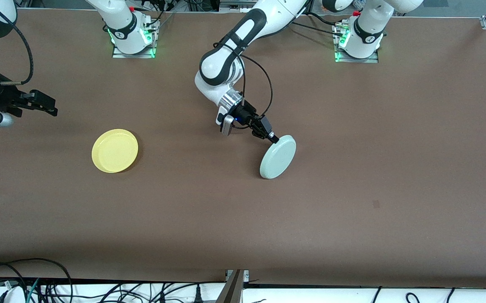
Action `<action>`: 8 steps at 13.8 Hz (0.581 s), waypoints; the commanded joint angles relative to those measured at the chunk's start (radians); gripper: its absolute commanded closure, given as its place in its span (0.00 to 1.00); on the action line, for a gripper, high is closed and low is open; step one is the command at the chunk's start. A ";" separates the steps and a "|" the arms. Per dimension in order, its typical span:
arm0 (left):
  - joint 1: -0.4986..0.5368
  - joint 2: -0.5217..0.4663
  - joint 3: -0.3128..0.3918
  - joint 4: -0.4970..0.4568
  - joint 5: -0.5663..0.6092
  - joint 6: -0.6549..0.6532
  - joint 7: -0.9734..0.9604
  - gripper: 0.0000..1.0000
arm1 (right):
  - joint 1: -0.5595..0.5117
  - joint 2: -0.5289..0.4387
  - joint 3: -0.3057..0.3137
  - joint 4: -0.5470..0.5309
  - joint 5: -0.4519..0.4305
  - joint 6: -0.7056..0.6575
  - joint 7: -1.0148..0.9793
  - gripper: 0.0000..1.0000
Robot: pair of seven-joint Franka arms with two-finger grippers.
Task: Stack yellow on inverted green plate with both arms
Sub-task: 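Lift the green plate with the left gripper and flip it over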
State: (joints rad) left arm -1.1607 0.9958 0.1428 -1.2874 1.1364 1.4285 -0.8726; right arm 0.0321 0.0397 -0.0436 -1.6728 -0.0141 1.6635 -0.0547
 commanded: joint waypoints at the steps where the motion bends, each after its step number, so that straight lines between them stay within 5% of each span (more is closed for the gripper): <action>1: -0.025 0.029 0.009 0.033 0.016 -0.019 -0.008 1.00 | 0.002 0.005 0.002 0.019 0.003 -0.016 0.006 0.00; 7: -0.079 0.035 0.009 0.033 0.009 -0.022 -0.008 0.85 | 0.003 0.005 0.002 0.019 0.002 -0.016 0.007 0.00; 8: -0.085 0.035 0.008 0.034 0.006 -0.020 -0.023 0.71 | 0.002 0.005 0.002 0.019 0.003 -0.016 0.006 0.00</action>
State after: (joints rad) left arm -1.2266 1.0130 0.1422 -1.2863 1.1364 1.4281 -0.8837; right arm 0.0323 0.0397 -0.0429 -1.6728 -0.0141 1.6635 -0.0547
